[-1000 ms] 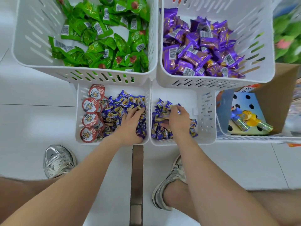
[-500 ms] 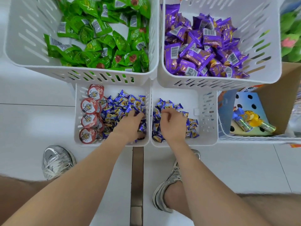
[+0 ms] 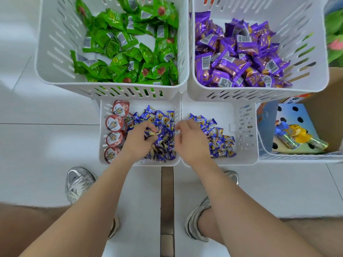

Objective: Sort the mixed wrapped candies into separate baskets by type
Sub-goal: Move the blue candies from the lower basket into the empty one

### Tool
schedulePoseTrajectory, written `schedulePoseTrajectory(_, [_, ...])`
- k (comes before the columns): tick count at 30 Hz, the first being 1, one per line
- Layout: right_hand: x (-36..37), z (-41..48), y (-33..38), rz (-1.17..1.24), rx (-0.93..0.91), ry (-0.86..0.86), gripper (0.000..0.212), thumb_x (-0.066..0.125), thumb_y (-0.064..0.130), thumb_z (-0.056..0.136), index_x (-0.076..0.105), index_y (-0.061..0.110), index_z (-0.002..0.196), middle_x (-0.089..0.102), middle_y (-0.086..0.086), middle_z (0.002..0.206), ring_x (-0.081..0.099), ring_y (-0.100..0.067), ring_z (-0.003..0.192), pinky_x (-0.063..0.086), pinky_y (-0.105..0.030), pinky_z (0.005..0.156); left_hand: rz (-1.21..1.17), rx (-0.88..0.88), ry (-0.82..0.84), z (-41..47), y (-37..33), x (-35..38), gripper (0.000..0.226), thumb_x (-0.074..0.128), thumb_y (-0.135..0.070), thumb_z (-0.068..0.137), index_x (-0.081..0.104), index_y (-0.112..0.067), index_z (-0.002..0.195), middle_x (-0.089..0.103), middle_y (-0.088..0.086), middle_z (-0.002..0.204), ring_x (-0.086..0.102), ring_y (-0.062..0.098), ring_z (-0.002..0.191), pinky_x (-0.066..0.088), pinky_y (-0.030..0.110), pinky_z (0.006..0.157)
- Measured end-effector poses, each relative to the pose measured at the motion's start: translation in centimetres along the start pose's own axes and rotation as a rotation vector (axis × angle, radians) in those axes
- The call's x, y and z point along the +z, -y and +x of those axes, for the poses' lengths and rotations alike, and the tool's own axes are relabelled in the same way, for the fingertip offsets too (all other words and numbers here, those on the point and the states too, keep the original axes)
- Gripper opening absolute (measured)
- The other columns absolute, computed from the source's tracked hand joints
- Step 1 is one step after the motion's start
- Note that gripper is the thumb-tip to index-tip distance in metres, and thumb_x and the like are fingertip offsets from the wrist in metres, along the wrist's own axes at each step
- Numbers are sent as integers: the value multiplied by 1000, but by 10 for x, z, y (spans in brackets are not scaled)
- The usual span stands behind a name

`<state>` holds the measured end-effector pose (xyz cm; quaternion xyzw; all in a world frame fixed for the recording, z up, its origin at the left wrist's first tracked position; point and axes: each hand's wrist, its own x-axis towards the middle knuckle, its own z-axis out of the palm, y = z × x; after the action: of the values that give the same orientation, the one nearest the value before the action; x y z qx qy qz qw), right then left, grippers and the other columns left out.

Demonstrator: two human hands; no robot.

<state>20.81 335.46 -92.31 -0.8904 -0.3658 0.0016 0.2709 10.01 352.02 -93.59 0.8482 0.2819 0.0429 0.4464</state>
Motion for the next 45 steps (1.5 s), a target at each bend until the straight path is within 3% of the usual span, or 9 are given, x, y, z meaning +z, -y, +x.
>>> schedulePoseTrajectory(3, [11,3,27,-199,-286,126,34,79,-2,61,67,5,92,62,-13,91,62,-33,80,52,-35,60,220,-20,59,3,7,-17,24,68,-8,93,57,-29,97,67,-2,96,64,21,83,55,37,74])
schedulePoseTrajectory(5, [20,6,40,-268,-229,360,46,79,13,78,60,4,119,59,-15,114,61,-33,105,53,-38,80,259,-55,74,2,9,-27,28,70,-9,91,56,-33,94,69,6,95,64,28,83,55,48,76])
schedulePoseTrajectory(9, [46,8,52,-244,91,702,100,76,50,86,16,22,161,31,-22,152,33,-50,138,42,-53,107,228,-40,23,3,9,-40,26,69,-9,92,57,-32,98,67,2,98,62,23,83,48,35,68])
schedulePoseTrajectory(12, [64,14,54,-389,39,748,85,72,44,94,19,34,160,33,-22,151,38,-53,136,49,-56,97,270,-18,-28,2,9,-47,25,66,-7,94,63,-29,107,65,-1,89,55,10,65,37,26,55])
schedulePoseTrajectory(18, [69,22,51,-345,-141,707,32,51,-2,98,59,10,127,61,-17,106,69,-39,91,44,-38,64,290,-56,-65,1,15,-50,31,64,-11,96,67,-30,121,71,2,108,60,18,71,46,30,68])
schedulePoseTrajectory(25, [44,24,44,39,64,467,25,60,10,93,53,18,71,50,-1,59,48,-21,54,36,-29,59,135,-112,-221,-2,4,-40,26,63,-12,98,64,-32,115,67,-7,109,59,18,73,47,31,67])
schedulePoseTrajectory(34, [-46,36,-5,971,610,320,21,80,19,90,76,5,105,72,-11,83,61,-23,54,49,-28,48,-146,83,-490,-19,-63,1,25,60,-7,98,66,-21,117,66,-10,97,60,6,73,41,18,65])
schedulePoseTrajectory(41, [-71,8,-76,1010,918,85,9,73,13,95,74,4,96,64,-14,71,61,-17,49,54,-24,47,4,282,-345,-25,-113,62,28,59,-12,98,62,-27,121,66,-4,101,60,19,84,48,33,74])
schedulePoseTrajectory(45, [-67,2,-95,931,1011,-7,11,67,15,98,66,7,90,70,-19,71,68,-27,56,58,-30,52,76,148,-131,-2,-119,90,26,59,-15,100,58,-25,124,63,3,90,57,24,81,51,41,78])
